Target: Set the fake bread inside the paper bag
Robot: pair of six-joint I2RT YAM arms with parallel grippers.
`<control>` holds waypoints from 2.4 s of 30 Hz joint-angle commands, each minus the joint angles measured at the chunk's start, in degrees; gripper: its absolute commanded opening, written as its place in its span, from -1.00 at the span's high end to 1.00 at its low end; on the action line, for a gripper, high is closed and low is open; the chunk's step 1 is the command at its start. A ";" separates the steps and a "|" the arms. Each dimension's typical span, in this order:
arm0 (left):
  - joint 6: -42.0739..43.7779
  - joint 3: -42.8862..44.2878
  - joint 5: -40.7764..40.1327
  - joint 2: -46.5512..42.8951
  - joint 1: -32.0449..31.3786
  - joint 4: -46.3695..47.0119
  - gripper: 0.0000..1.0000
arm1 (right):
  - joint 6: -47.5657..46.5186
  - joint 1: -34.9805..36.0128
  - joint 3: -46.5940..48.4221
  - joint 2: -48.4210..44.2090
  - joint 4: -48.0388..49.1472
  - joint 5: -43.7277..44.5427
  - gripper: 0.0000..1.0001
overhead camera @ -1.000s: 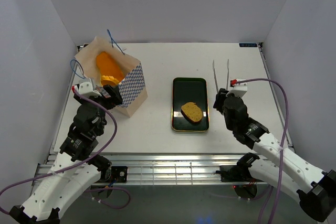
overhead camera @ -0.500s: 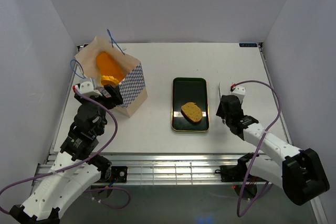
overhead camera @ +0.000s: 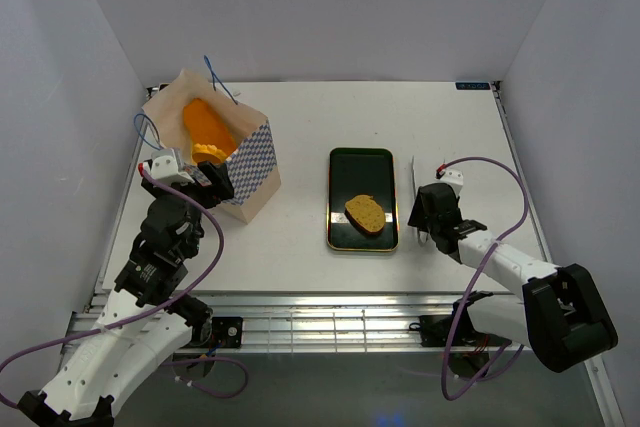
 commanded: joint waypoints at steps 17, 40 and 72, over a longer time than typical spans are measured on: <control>0.34 0.03 0.53 -0.39 -0.43 0.35 -0.95 | 0.90 -2.22 0.21 2.84 2.76 -4.40 -0.23; 0.34 -0.06 0.27 -1.71 -0.43 0.43 -0.96 | -4.45 -2.65 8.46 -3.13 -6.20 -9.67 -0.57; 0.96 -0.15 0.44 -2.15 -0.43 0.79 -0.96 | -11.49 -2.57 22.09 -19.22 -16.14 -14.08 -0.80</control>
